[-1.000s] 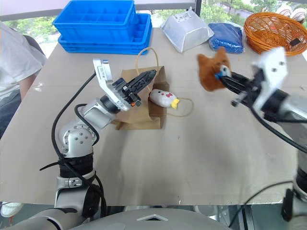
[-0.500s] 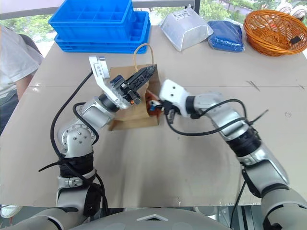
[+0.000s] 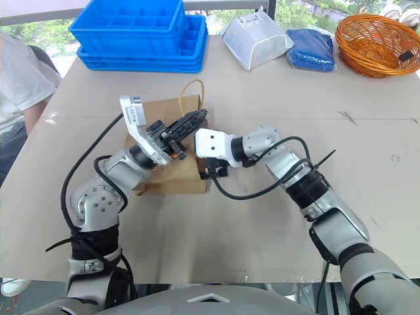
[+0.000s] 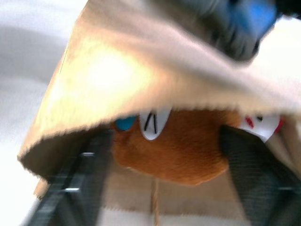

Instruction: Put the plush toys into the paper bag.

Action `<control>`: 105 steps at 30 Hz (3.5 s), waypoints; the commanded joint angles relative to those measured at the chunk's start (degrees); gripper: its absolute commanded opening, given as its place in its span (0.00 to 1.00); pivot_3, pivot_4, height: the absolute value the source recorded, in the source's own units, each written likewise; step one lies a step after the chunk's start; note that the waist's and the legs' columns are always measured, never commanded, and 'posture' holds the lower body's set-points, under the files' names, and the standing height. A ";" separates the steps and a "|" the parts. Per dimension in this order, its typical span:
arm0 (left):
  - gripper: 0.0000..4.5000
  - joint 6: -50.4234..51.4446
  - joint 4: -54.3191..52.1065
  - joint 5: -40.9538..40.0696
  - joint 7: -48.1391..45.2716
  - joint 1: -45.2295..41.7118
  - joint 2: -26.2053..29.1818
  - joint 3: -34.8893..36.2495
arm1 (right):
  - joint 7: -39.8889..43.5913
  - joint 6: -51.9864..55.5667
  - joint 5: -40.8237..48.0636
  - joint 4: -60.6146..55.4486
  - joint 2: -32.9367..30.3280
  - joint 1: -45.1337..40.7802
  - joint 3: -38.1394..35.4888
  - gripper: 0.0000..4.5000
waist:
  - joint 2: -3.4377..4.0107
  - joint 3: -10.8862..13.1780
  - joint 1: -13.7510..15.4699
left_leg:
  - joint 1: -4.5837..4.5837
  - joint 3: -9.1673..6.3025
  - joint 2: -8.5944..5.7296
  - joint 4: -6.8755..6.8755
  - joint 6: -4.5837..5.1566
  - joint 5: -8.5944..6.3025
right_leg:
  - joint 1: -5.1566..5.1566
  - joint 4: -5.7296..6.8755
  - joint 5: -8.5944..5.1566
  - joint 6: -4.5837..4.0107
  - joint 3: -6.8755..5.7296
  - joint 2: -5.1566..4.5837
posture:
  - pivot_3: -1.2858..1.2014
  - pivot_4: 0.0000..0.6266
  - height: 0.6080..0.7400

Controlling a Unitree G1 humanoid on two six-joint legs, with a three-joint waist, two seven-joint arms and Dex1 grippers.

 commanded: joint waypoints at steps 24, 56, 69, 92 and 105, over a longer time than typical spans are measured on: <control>0.00 -5.57 -1.31 1.85 -8.66 4.27 8.00 4.19 | -22.55 48.05 14.22 -15.05 -0.70 9.66 -20.08 0.49 | -0.01 -0.01 -0.23 | 0.05 0.12 0.04 -0.03 -0.03 0.02 | -0.06 0.16 0.01 -0.04 0.06 0.03 | 0.52 0.24 1.00; 0.00 -1.11 7.31 -11.07 -4.00 -9.57 5.37 7.57 | -51.98 55.39 66.04 -29.96 -5.65 9.64 -43.90 0.20 | -0.01 -0.01 -0.32 | 0.02 0.30 -0.10 0.00 0.02 0.03 | -0.25 0.54 0.00 -0.04 0.19 0.03 | 0.52 0.24 1.00; 0.00 0.76 -0.78 -13.57 -3.28 -2.58 6.91 8.76 | -39.49 51.03 48.44 -7.56 -4.33 -3.95 -32.18 1.00 | 0.00 -0.01 -1.79 | 0.06 0.46 0.10 0.01 0.03 0.03 | -0.30 0.53 0.00 -0.04 0.47 0.21 | 0.52 0.24 1.00; 0.00 2.34 6.75 -14.43 -6.66 -8.91 17.34 11.32 | -40.46 57.25 64.52 -21.99 4.84 -9.15 -45.10 0.06 | 0.03 0.02 -0.34 | -0.12 0.12 0.03 -0.03 -0.01 0.03 | -0.46 0.65 0.00 -0.05 0.19 0.12 | 0.52 0.24 1.00; 0.00 -16.83 49.43 16.76 -41.07 -40.70 18.01 -10.58 | -65.35 52.46 91.00 -37.02 -9.15 -1.02 -42.92 0.06 | 0.02 0.03 -0.90 | -0.10 0.27 -0.16 -0.04 0.02 0.03 | -0.44 0.55 -0.01 -0.04 0.17 0.23 | 0.52 0.24 1.00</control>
